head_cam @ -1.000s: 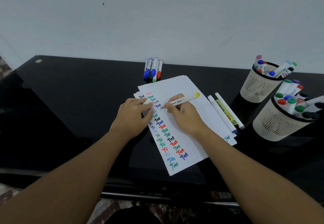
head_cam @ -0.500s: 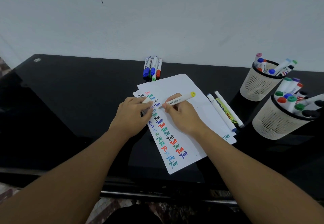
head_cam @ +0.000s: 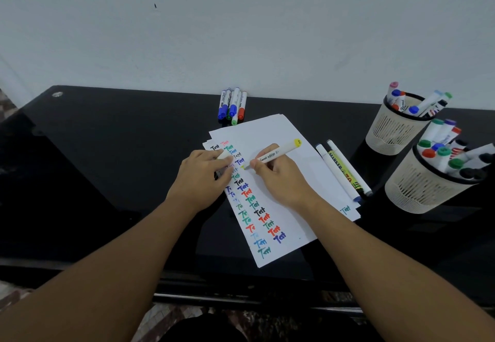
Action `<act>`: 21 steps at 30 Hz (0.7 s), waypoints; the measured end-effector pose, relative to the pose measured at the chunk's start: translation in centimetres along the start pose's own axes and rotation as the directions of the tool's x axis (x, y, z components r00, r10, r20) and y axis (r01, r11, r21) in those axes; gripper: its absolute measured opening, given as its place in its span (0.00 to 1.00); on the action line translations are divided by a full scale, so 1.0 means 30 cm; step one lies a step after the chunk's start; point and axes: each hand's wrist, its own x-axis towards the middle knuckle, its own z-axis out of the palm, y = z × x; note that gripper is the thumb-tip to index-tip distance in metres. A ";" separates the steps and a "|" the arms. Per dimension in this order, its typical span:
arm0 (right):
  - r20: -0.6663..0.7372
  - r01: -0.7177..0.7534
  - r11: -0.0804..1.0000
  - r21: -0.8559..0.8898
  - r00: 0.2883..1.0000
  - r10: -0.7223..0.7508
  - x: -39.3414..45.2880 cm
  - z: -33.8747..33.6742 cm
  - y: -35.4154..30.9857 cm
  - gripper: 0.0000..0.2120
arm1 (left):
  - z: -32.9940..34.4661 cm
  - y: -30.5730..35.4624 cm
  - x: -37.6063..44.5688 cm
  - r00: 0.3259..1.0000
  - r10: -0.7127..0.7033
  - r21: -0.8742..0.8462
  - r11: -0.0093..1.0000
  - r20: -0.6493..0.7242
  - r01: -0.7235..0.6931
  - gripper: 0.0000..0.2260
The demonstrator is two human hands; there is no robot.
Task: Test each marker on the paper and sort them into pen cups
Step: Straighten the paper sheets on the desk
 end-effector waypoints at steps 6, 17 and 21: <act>-0.014 -0.002 1.000 0.003 1.000 0.002 0.006 0.004 0.007 0.05 | -0.001 0.002 0.002 1.000 -0.005 0.005 1.000 0.004 0.005 0.18; -0.023 0.006 1.000 -0.030 1.000 -0.007 0.013 0.007 0.016 0.06 | -0.006 0.003 0.001 1.000 -0.011 -0.005 1.000 0.012 0.011 0.18; -0.061 0.005 1.000 -0.016 0.998 -0.006 0.013 0.004 0.018 0.05 | -0.007 0.003 0.001 1.000 -0.010 -0.004 1.000 0.014 0.010 0.18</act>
